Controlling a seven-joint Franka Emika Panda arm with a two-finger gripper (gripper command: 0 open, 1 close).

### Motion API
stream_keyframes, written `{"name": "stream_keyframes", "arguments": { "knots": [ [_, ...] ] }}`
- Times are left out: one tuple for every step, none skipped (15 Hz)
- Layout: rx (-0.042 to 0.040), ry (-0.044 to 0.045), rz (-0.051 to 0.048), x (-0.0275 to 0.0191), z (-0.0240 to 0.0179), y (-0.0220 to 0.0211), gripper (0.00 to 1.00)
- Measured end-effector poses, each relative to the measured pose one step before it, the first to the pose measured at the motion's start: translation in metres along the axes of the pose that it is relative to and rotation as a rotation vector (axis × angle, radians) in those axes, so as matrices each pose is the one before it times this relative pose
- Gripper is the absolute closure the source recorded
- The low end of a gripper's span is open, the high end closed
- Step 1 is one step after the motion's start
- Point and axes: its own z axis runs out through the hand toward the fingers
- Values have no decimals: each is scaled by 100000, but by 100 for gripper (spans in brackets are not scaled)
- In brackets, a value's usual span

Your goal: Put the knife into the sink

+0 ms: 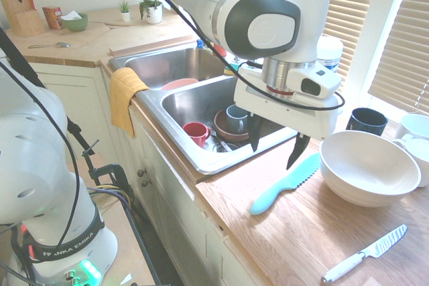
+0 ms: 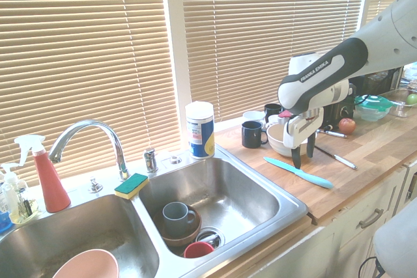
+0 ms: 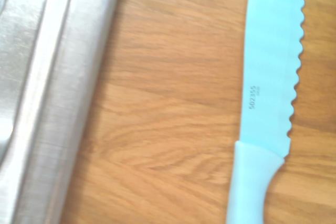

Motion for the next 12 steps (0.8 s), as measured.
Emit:
{"name": "stream_keyframes", "arguments": {
  "knots": [
    [-135, -416, 605, 304, 646, 291, 0],
    [-247, -337, 388, 265, 648, 171, 0],
    [-360, 175, 122, 301, 649, 89, 0],
    [-337, 430, 153, 327, 693, 12, 0],
    [-386, 125, 94, 253, 674, -21, 0],
    [-187, -388, 191, 150, 617, -19, 0],
    [-81, -282, 248, 112, 509, -27, 0],
    [-93, -338, 303, 67, 481, -15, 0],
    [92, -31, 567, 95, 385, -37, 0],
    [286, 52, 1041, 81, 321, -36, 0],
    [438, 230, 712, 75, 251, -27, 0],
    [919, 510, 660, 55, 190, -49, 0]
  ]
}}
